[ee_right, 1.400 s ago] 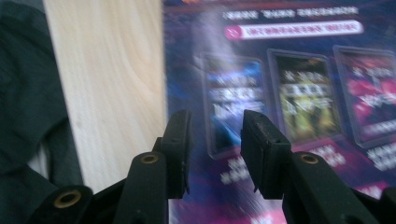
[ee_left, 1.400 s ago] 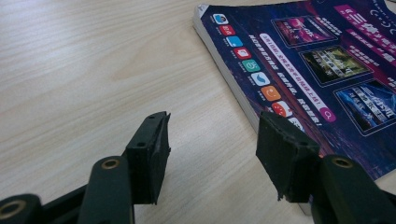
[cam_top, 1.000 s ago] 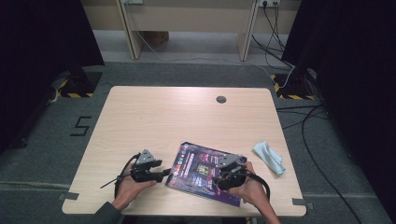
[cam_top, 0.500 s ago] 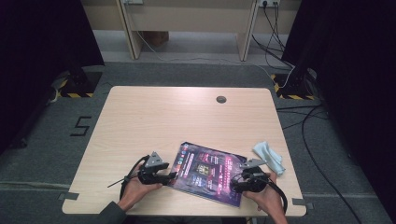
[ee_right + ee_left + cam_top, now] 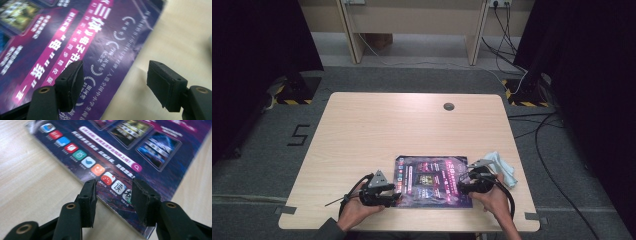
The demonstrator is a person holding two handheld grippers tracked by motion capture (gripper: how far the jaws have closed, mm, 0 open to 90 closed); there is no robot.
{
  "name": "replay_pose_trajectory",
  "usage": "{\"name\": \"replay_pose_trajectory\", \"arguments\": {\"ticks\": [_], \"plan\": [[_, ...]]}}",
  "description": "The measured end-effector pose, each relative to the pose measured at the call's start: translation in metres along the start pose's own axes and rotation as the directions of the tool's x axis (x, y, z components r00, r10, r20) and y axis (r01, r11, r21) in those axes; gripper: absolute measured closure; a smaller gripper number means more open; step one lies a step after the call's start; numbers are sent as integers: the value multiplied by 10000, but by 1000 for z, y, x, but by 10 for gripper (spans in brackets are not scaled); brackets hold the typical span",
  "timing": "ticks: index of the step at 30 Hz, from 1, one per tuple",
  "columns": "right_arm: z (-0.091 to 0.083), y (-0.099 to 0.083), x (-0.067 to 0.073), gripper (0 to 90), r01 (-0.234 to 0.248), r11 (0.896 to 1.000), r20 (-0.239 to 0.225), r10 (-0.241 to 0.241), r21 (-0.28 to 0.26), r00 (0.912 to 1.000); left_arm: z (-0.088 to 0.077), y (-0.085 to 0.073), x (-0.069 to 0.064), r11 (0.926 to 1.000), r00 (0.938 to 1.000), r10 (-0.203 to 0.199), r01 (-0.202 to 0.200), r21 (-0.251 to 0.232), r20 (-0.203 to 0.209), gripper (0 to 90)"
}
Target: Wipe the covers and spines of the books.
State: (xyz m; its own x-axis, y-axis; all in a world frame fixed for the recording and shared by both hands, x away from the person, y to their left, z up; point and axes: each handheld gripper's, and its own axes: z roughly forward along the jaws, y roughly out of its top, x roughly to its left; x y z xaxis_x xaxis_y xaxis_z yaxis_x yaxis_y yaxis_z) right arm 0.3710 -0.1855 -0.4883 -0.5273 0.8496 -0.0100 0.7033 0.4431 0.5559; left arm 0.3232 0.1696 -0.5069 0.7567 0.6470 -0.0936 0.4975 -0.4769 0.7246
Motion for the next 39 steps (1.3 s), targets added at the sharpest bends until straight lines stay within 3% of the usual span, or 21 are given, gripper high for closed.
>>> {"name": "replay_pose_trajectory", "arguments": {"ticks": [7,12,16,18,22,25,28,35,39], "plan": [[20,33,-8,309,140,9999,589,-141,20,9982,-2,-4,-16,10000,9999,-26,26,47,112,525],[31,51,-7,342,413,9991,999,-404,-68,9942,-2,-1,-13,9996,9991,-282,282,-15,317,517],[25,47,-5,339,182,9995,461,-170,-258,9988,-5,9,11,9974,9977,-530,508,-514,-413,471],[19,42,-1,333,308,9988,370,-293,-391,9989,-3,14,27,9947,9943,-747,689,-761,-760,467],[8,30,10,327,529,9972,59,-526,-530,9986,7,20,52,9957,9883,-748,667,-643,-1329,433],[3,20,19,316,696,9969,-312,-708,-379,9970,12,24,63,9952,9825,-780,667,-714,-1691,425],[0,13,26,312,819,9959,-399,-834,-389,9957,18,28,74,9937,9758,-993,868,-714,-1949,410],[0,5,38,308,1217,9923,-555,-1228,-227,9909,27,34,83,9917,9835,-1193,1116,-633,-1363,475],[3,3,40,295,1555,9878,-576,-1555,-37,9862,25,32,83,9870,9825,-1566,1518,-534,-1013,489]]}}
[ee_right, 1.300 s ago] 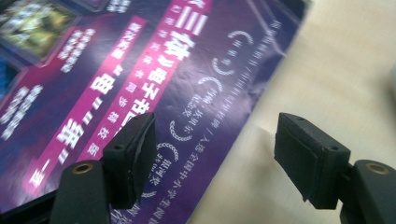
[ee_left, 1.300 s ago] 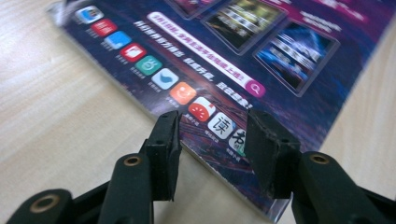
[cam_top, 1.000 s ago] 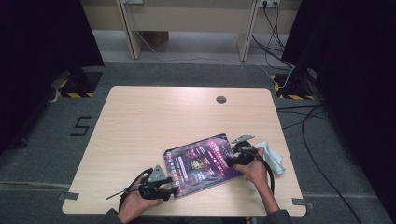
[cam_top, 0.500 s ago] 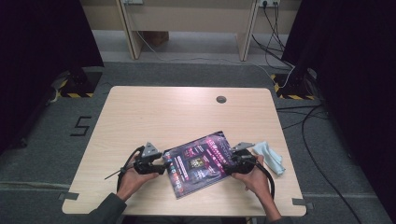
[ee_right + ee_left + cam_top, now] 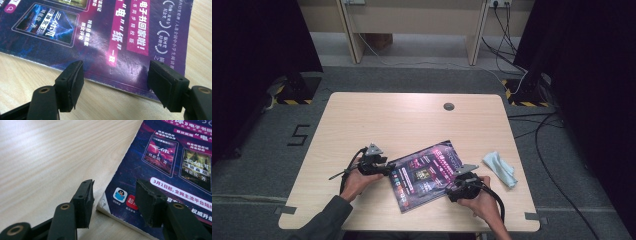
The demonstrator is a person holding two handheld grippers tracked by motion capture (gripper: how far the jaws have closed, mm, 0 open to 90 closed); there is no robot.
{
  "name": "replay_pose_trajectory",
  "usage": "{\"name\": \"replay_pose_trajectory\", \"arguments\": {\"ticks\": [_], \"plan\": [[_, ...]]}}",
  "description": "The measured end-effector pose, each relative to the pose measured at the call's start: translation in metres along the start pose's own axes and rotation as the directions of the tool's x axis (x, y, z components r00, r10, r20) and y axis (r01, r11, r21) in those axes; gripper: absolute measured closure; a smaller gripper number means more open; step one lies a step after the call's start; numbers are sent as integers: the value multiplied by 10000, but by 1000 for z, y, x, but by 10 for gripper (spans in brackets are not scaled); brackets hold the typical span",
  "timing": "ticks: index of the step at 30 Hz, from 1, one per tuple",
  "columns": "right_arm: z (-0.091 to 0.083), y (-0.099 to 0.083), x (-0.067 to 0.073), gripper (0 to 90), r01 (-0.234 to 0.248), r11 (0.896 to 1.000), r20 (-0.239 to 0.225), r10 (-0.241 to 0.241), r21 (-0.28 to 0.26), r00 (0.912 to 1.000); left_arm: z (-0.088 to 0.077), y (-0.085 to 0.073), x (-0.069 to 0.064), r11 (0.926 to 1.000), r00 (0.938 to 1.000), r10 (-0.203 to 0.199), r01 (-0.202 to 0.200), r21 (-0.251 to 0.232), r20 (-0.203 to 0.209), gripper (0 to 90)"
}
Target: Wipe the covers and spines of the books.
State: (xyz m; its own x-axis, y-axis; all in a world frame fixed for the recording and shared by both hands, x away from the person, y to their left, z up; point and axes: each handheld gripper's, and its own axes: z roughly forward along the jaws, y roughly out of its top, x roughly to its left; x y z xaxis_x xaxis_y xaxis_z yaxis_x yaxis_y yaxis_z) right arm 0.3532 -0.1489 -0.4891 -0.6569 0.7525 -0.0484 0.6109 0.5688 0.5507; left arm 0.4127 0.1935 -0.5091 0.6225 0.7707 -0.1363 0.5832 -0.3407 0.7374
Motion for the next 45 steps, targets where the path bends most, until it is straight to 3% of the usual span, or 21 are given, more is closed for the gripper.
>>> {"name": "replay_pose_trajectory", "arguments": {"ticks": [3,6,9,13,17,21,22,26,29,32,35,37,40,42,45], "plan": [[0,1,-2,266,-40,10000,195,38,67,9998,-6,-5,-5,9996,9994,233,-237,147,243,516],[1,1,-8,266,-317,9995,299,316,53,9991,-14,-15,-8,9996,9974,-84,65,269,718,499],[3,4,-13,272,-302,9995,577,296,84,9979,-20,-22,-15,9993,9950,-68,31,367,993,507],[7,11,-22,274,-351,9993,895,340,103,9954,-28,-29,-32,9982,9953,266,-314,509,933,509],[13,18,-30,274,-679,9977,821,670,88,9944,-32,-34,-41,9981,9956,212,-263,552,916,499],[20,29,-35,278,-650,9978,1071,636,102,9922,-36,-39,-51,9981,9963,157,-207,574,849,478],[21,32,-35,282,-630,9979,1095,610,141,9921,-37,-41,-55,9978,9960,3,-62,658,890,475],[26,39,-38,297,-633,9979,1255,615,103,9902,-42,-46,-65,9968,9952,174,-248,757,968,458],[29,44,-41,314,-695,9975,1285,672,135,9894,-45,-51,-76,9966,9915,227,-326,753,1278,454],[28,45,-43,326,-948,9955,1038,952,-87,9900,-47,-53,-81,9960,9880,254,-381,811,1523,454],[20,45,-40,345,-1207,9920,289,1218,-375,9921,-47,-54,-84,9953,9850,353,-499,832,1689,448],[20,43,-36,349,-1076,9936,48,1078,-336,9942,-47,-56,-84,9964,9844,233,-371,768,1742,447],[25,40,-29,364,-901,9959,-148,901,20,9958,-46,-56,-85,9963,9845,188,-331,792,1745,447],[27,40,-30,373,-961,9954,-193,960,-52,9952,-46,-56,-88,9960,9829,259,-409,791,1824,445],[29,43,-30,374,-905,9959,53,906,-93,9959,-45,-56,-94,9955,9797,349,-514,791,1973,443]]}}
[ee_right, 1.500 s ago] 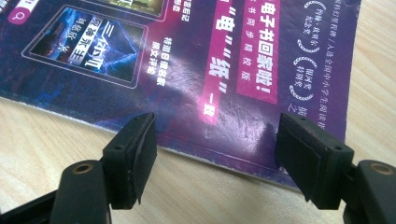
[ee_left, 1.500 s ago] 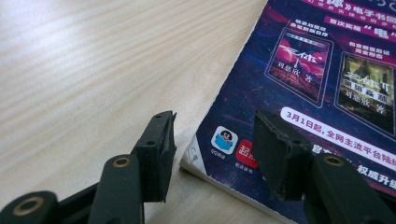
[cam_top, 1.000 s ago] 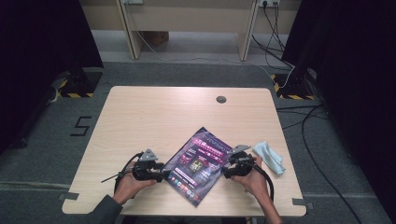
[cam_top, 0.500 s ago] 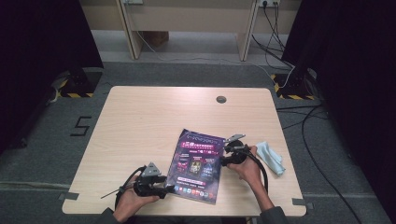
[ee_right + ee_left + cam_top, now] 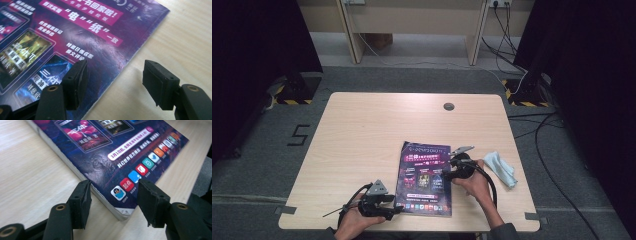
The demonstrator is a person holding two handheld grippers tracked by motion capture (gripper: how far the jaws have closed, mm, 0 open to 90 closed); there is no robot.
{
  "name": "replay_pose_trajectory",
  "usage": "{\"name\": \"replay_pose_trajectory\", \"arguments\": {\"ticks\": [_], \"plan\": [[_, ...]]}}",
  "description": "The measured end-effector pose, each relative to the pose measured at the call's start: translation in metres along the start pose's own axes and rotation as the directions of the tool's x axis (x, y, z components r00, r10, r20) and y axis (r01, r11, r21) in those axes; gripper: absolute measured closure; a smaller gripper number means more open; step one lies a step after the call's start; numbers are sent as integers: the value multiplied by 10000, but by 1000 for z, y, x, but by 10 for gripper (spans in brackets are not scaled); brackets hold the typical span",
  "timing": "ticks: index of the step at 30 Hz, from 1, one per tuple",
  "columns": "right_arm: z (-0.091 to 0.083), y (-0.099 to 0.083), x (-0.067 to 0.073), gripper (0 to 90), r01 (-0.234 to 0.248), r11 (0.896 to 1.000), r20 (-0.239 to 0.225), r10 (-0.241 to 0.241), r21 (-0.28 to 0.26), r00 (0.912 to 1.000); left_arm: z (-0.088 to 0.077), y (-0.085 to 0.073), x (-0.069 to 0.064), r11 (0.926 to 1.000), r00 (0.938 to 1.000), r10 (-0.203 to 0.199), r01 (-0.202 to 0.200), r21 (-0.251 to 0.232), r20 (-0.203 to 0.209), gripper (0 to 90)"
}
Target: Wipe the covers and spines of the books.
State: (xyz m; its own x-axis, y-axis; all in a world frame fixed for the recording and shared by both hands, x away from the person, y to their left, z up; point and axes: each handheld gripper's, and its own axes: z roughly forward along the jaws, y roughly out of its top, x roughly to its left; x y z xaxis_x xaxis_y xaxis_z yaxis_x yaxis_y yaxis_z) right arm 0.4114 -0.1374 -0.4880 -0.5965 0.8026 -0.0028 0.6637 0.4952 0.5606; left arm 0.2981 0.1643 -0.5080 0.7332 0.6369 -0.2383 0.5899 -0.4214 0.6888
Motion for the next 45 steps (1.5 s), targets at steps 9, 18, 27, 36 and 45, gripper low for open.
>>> {"name": "replay_pose_trajectory", "arguments": {"ticks": [9,18,27,36,45], "plan": [[1,3,-3,354,86,9999,290,-83,-104,9995,2,0,-5,9997,9997,242,-241,-54,89,441],[-38,0,-26,356,-649,9926,484,701,-1031,9964,6,1,-8,9982,9979,551,-559,-218,-346,453],[-68,-31,-72,380,-1252,9890,1702,1371,-791,9758,10,5,-8,9965,9950,747,-771,-338,-668,463],[-70,-52,-102,345,-2142,9746,2039,2231,-652,9532,9,4,-3,9968,9982,474,-497,-627,-373,401],[-63,-62,-112,546,-2092,9769,2093,2137,-439,9542,2,6,7,9926,9993,-112,67,-1214,-359,318]]}}
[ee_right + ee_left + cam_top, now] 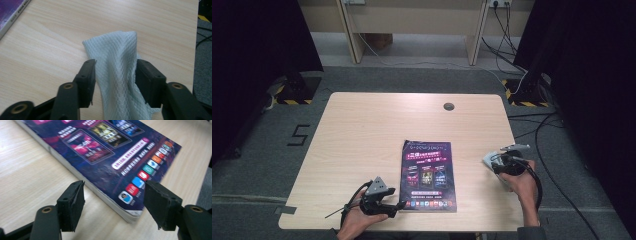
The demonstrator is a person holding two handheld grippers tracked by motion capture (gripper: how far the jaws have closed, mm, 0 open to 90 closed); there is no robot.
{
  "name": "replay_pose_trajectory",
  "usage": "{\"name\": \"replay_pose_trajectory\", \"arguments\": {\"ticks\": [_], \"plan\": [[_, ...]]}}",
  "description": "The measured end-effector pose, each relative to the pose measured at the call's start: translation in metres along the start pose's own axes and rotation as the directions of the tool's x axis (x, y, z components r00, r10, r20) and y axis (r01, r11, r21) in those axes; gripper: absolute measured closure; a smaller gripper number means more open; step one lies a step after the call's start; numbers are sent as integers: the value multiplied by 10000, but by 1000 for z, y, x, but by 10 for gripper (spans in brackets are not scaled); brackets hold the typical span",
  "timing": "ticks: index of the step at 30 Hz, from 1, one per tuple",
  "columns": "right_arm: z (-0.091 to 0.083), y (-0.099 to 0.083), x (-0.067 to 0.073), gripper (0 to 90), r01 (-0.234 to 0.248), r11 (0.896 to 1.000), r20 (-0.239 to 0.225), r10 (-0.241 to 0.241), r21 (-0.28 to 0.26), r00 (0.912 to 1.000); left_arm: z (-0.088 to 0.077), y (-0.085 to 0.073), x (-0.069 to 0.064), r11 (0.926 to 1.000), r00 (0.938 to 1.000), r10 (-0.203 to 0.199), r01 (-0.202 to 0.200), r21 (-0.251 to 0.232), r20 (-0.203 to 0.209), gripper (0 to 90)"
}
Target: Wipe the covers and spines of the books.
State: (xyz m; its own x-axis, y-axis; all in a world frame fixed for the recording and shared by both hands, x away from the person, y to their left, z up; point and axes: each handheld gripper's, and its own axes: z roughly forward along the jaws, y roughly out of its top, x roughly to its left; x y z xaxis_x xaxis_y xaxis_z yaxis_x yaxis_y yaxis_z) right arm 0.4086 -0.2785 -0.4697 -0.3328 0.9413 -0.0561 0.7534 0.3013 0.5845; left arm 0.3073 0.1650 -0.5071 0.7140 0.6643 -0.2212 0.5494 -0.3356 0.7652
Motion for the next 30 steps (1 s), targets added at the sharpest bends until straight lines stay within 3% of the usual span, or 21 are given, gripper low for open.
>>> {"name": "replay_pose_trajectory", "arguments": {"ticks": [2,7,14,18,21,25,30], "plan": [[2,-2,-1,579,31,9998,12,-31,197,10000,3,3,4,9997,9997,-216,215,-69,-91,316],[11,-5,-2,618,171,9986,58,-174,503,9998,19,10,12,9994,9990,-331,333,72,-288,313],[15,-9,-9,759,-227,9993,-506,242,295,9984,27,12,9,9996,9994,63,-53,281,-346,367],[14,-9,-12,788,-316,9994,-306,319,105,9990,26,11,5,9995,9988,197,-186,248,-445,383],[9,-8,-14,791,-458,9985,-465,444,-302,9979,26,10,0,9988,9975,416,-402,268,-572,386],[-5,0,-11,795,-203,9958,-332,174,-894,9993,25,10,-5,9976,9965,619,-601,338,-554,389],[-19,17,9,797,258,9866,-470,-338,-1612,9983,25,8,-11,9961,9963,767,-749,462,-395,389]]}}
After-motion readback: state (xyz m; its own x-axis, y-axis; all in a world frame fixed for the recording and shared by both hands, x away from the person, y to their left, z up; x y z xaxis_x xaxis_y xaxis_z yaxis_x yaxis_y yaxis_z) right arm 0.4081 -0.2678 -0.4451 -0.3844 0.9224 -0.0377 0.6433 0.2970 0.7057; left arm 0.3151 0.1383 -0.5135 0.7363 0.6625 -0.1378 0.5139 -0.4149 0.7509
